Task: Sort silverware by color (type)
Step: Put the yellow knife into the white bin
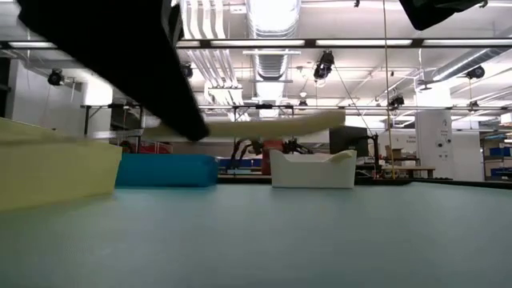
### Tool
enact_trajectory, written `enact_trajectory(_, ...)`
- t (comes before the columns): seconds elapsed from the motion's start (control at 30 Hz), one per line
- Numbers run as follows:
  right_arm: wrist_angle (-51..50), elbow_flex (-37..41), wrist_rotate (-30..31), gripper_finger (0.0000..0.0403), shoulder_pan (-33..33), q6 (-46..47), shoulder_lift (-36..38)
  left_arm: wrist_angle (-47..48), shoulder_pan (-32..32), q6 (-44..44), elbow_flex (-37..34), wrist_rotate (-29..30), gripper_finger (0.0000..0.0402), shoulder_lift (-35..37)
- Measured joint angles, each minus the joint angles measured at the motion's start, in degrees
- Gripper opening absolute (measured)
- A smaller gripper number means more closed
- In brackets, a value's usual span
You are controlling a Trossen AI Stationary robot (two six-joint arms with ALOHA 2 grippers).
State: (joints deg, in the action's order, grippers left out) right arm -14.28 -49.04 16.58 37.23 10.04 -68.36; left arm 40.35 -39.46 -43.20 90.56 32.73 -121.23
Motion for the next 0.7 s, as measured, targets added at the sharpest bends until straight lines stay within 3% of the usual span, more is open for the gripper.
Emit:
enact_trajectory(0.47,1.38,0.0,0.07,0.0063,0.41,-3.7,0.37,14.26,3.86,9.79,11.76,4.83,0.0023,0.56)
enact_trajectory(0.7,2.21,0.0,0.07,0.0063,1.6,-4.93,0.44,14.2,6.11,18.24,10.43,5.83,0.0023,4.3)
